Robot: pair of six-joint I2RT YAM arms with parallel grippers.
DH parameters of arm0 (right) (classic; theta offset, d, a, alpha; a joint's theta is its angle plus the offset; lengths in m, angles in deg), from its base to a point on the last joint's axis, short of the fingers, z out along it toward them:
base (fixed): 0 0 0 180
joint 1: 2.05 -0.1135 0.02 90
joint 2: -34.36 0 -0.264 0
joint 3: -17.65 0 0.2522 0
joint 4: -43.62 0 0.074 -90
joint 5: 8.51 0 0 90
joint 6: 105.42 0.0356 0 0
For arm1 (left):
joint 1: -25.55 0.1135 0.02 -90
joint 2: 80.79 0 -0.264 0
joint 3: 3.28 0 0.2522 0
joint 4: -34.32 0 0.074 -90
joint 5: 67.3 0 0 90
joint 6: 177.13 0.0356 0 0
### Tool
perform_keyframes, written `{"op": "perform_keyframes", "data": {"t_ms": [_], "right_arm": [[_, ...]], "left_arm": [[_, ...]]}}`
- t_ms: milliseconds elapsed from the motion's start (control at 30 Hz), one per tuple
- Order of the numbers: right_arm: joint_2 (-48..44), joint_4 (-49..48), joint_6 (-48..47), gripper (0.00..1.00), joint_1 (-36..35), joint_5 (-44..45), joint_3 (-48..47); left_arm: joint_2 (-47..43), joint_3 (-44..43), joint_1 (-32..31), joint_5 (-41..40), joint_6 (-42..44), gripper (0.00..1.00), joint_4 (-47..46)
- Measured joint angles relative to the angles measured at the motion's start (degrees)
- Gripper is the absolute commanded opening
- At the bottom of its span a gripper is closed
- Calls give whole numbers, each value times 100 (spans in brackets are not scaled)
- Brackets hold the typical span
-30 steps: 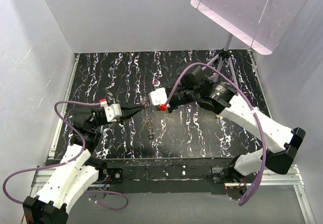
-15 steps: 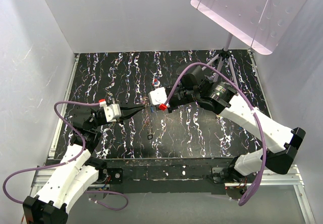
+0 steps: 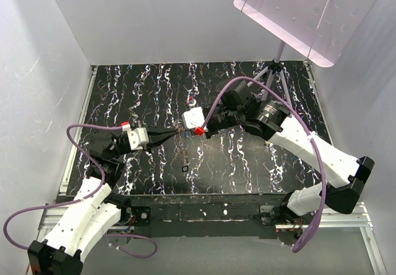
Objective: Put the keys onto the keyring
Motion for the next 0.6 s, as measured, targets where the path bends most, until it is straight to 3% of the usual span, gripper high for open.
{"op": "perform_keyframes", "data": {"t_ms": [600], "right_arm": [[37, 2, 85, 1, 0, -20, 0]], "left_arm": [[7, 0, -11, 2, 0, 0, 4]]}}
